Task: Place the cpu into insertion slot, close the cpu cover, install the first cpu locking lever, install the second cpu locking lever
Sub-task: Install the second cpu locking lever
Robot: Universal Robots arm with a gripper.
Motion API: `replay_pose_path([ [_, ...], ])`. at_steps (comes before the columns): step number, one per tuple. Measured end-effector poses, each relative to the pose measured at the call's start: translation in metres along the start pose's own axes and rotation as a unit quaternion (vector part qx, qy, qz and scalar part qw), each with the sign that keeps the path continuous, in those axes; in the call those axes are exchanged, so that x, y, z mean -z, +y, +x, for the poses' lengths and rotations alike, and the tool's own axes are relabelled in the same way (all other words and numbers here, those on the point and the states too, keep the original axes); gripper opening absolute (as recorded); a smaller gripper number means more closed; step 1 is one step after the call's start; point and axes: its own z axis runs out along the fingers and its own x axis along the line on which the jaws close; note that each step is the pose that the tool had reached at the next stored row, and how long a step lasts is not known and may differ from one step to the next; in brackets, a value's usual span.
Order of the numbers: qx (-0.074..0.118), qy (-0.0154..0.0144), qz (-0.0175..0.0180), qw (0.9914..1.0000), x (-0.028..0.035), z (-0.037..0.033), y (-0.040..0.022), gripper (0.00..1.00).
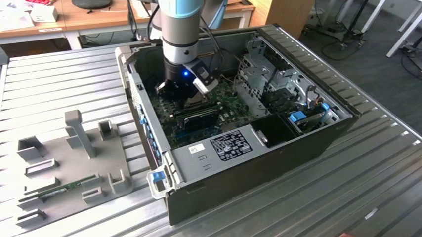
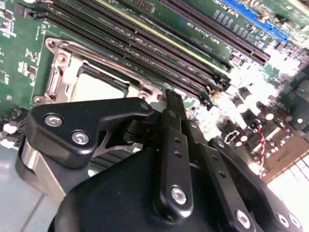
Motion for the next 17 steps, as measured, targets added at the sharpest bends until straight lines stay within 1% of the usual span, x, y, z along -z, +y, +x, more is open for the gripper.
replay_pose_path([
  [8,0.0,0.0,0.0,1.0,0.0127,-0.0003,0.0007,0.1],
  [9,0.0,0.0,0.0,1.0,0.0135,-0.0003,0.0008,0.1],
  [14,0.0,0.0,-0.0001,1.0,0.0135,-0.0005,0.0008,0.1],
  [17,0.0,0.0,0.0,1.0,0.0135,-0.0045,0.001,0.1],
])
